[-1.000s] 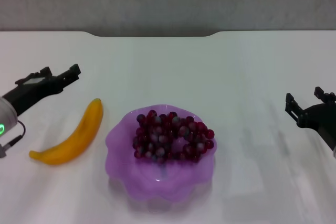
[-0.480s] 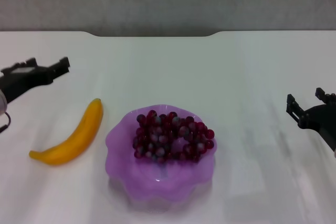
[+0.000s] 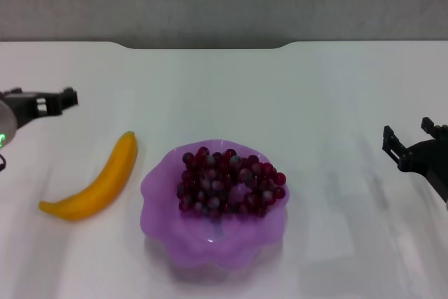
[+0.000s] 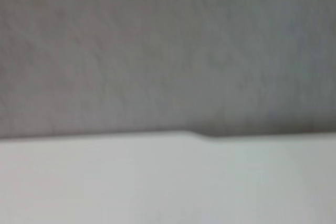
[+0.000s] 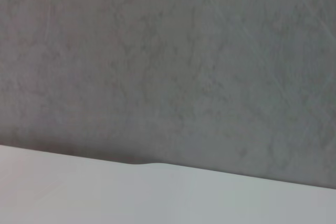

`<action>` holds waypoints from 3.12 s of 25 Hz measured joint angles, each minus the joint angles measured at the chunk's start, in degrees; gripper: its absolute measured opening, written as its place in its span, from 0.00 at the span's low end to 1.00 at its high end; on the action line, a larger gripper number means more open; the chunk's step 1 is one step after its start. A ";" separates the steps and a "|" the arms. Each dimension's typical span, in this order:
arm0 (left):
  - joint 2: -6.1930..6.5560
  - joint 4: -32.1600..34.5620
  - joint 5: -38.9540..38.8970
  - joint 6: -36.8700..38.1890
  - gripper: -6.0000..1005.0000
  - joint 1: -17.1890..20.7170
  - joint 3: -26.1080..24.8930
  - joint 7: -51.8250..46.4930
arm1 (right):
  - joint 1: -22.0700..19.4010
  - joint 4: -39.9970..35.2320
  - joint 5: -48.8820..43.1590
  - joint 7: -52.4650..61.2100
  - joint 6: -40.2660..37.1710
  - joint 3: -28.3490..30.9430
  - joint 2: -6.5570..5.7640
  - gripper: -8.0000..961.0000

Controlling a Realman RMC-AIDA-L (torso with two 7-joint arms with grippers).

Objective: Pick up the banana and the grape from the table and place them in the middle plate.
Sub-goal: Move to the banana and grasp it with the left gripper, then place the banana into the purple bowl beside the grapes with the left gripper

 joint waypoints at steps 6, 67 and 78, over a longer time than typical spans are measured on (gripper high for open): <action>-5.96 -3.17 -20.46 -12.71 0.89 -6.08 -12.82 39.80 | 0.64 0.16 0.00 0.02 0.24 -0.70 0.12 0.79; -6.37 -44.83 -29.53 -12.04 0.75 -28.94 -19.87 50.43 | 1.35 0.61 -0.07 0.00 0.24 -2.28 0.17 0.79; -6.24 -44.81 -29.51 -11.38 0.51 -28.70 -20.05 50.19 | 1.38 0.80 -0.10 0.00 0.25 -2.29 0.17 0.79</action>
